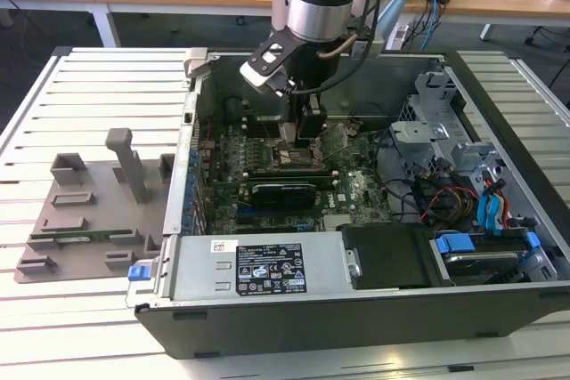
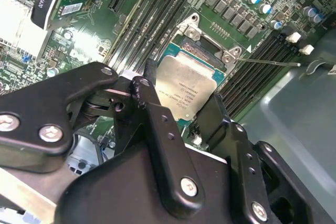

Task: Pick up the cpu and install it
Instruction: 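Place the cpu into insertion slot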

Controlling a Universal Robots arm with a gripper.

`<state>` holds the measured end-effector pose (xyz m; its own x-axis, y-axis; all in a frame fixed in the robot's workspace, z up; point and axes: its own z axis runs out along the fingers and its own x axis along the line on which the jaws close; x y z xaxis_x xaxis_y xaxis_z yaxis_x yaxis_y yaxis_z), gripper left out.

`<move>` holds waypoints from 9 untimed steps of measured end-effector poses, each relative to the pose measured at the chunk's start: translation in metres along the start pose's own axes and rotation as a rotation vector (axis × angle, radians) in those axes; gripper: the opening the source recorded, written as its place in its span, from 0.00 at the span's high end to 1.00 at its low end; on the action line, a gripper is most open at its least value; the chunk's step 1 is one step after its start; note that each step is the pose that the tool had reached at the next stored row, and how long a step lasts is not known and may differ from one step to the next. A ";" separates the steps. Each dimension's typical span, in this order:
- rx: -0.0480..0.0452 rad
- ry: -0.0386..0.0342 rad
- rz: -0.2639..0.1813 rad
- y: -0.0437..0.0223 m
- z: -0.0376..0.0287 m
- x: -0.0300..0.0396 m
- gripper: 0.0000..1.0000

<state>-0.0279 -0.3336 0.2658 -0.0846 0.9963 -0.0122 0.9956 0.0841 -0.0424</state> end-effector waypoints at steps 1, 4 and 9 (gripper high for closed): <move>0.0001 -0.0001 0.000 0.0000 0.0009 0.0000 0.45; 0.0001 -0.0004 0.000 0.0001 0.0029 0.0011 0.45; 0.0000 -0.0004 0.000 0.0010 0.0049 0.0088 0.45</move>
<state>-0.0278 -0.3249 0.2608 -0.0846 0.9963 -0.0127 0.9956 0.0840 -0.0425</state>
